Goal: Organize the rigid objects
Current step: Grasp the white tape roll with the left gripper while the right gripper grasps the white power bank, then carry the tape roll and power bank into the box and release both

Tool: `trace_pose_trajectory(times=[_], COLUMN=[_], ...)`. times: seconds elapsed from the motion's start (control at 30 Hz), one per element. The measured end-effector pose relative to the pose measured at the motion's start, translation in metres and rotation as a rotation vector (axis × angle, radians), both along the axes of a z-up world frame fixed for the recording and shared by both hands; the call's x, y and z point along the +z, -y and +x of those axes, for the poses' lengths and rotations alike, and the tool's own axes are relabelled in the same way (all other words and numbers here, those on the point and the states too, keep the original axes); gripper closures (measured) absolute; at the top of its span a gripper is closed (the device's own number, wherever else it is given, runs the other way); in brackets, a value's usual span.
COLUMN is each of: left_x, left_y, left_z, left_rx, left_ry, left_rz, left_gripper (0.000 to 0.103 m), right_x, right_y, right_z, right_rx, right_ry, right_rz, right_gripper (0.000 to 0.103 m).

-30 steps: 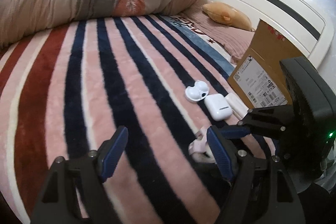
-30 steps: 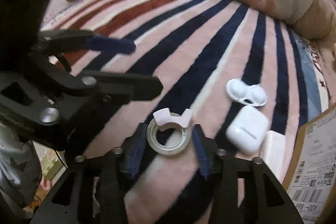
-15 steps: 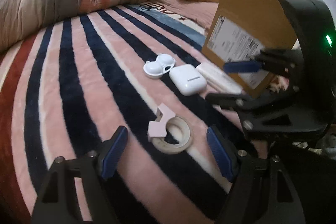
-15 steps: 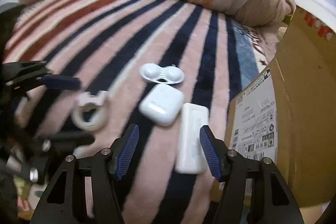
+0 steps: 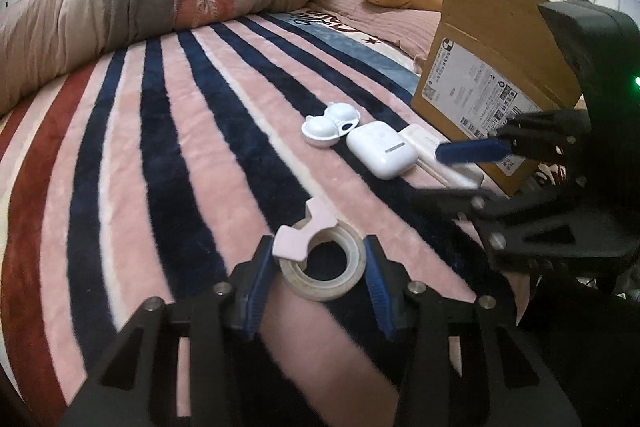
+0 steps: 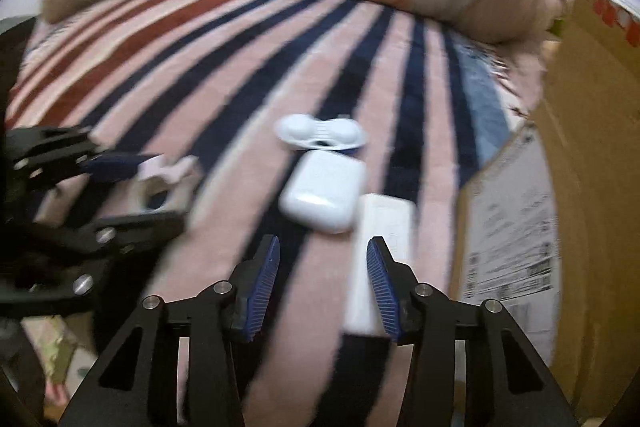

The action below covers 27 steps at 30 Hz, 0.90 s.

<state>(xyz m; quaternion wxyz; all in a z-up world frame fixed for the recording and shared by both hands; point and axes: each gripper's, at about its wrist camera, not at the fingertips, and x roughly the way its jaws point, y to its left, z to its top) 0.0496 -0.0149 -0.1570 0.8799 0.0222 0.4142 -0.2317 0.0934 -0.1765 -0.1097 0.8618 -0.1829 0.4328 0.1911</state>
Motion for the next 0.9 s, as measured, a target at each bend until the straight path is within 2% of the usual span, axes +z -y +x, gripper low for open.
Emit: trace_pose_trajectory(times=[0.03,0.17,0.27,0.33,0.43,0.6,0.73,0.9], left_x=[0.0,-0.001,-0.001,-0.001,-0.002,0.002,0.003,0.007], left_y=[-0.001,-0.002,-0.003,-0.003,-0.005,-0.007,-0.011,-0.01], left_z=[0.0,-0.002,-0.001,0.0,0.001,-0.001,-0.002,-0.004], left_rx=[0.003,0.002,0.007,0.01,0.01,0.0,0.003,0.017], left_ry=[0.0,-0.003,-0.005,-0.009,-0.015,-0.005,-0.008,-0.004], left_rz=[0.003,0.015,0.008,0.001,-0.007,-0.011,-0.018,-0.015], left_gripper=[0.062,0.062,0.062,0.062,0.062,0.062,0.062,0.062], right_x=[0.001,0.004,-0.007,-0.015,-0.013,-0.009,-0.004,-0.003], right_y=[-0.002,0.001,0.002,0.003,0.009,0.011,0.01,0.01], right_z=[-0.001,0.003,0.016,0.017,0.02,0.006,-0.001,0.0], right_rx=[-0.001,-0.118,-0.109,-0.099,-0.119,-0.087,-0.039,-0.045], right_ry=[-0.001,0.102,0.039,0.029,0.013,0.004,-0.068,-0.054], right_rz=[-0.006,-0.124,-0.199,-0.224,-0.177,-0.131,-0.039,-0.02], right_gripper=[0.063,0.063,0.064,0.065,0.071,0.071,0.07,0.071])
